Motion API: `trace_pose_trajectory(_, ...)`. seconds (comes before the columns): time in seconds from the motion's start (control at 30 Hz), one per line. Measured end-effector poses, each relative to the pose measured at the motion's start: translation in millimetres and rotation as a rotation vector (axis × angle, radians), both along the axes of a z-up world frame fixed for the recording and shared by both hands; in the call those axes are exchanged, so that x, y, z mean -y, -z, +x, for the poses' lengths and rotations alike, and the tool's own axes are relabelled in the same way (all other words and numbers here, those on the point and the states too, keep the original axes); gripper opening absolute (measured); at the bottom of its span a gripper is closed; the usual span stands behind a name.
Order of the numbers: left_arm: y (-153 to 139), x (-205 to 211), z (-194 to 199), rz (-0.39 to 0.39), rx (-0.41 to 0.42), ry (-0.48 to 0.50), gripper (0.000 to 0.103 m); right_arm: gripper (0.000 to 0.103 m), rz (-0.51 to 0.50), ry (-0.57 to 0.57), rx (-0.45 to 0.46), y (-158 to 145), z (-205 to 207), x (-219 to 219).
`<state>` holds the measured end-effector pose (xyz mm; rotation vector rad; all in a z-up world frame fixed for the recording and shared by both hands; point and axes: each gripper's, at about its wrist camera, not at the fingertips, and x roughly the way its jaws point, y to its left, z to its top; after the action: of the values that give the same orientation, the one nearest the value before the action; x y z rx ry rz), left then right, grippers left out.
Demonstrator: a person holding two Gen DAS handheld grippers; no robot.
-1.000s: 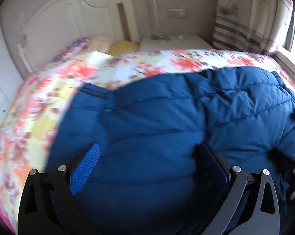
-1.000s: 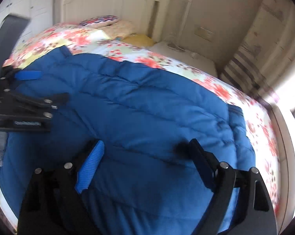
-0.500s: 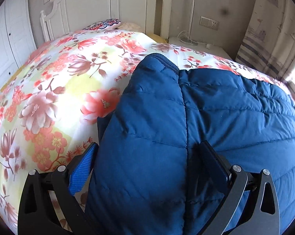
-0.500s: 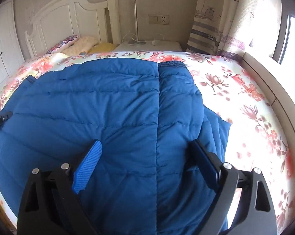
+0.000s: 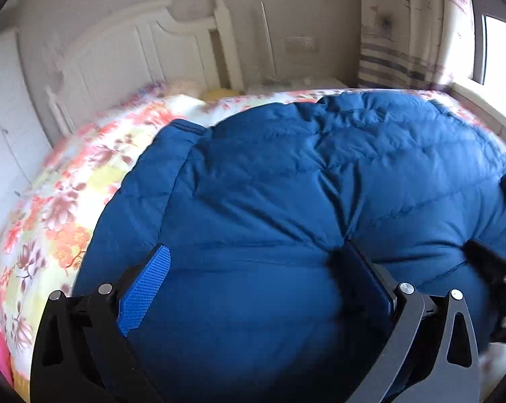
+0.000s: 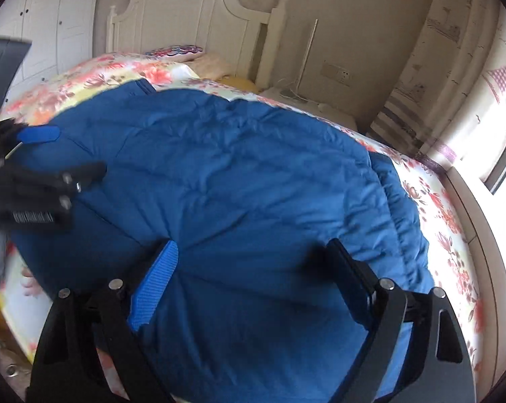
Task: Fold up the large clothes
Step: 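Release the hem and press the folded jacket flat with both grippers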
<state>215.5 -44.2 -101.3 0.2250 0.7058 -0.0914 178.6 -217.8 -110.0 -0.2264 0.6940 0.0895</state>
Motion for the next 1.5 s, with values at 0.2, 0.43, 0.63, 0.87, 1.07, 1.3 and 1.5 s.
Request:
trace_pose_trajectory(0.2,-1.2,-8.3,4.2,-0.012,-0.066,0.011,0.099,0.092,0.007,-0.016,-0.035,-5.5,1.1,11.1)
trace_pose_trajectory(0.43,-11.1,-74.6,-5.3,-0.071,-0.078,-0.111,0.099,0.092,0.111,0.187,-0.016,-10.8,-27.9,99.4)
trace_pose_trajectory(0.63,5.1,-82.2,-4.7,-0.078,-0.08,-0.117,0.099,0.095,0.242,0.198,-0.043,9.2,-27.8,124.1)
trace_pose_trajectory(0.87,-27.9,-60.7,-39.9,-0.068,0.016,-0.095,0.098,0.093,0.125,0.196,0.054,-17.0,-50.4,82.9)
trace_pose_trajectory(1.07,-11.2,-3.0,-55.1,0.024,-0.002,0.055,0.099,0.093,0.027,-0.005,0.039,-3.0,-56.8,4.5)
trace_pose_trajectory(1.3,1.5,-11.0,-45.6,0.005,-0.063,0.068,0.099,0.095,0.056,0.002,0.015,5.0,-52.0,16.8)
trace_pose_trajectory(1.5,4.0,-11.3,-48.3,-0.004,-0.062,0.067,0.099,0.095,0.114,0.202,0.016,0.4,-55.5,84.2)
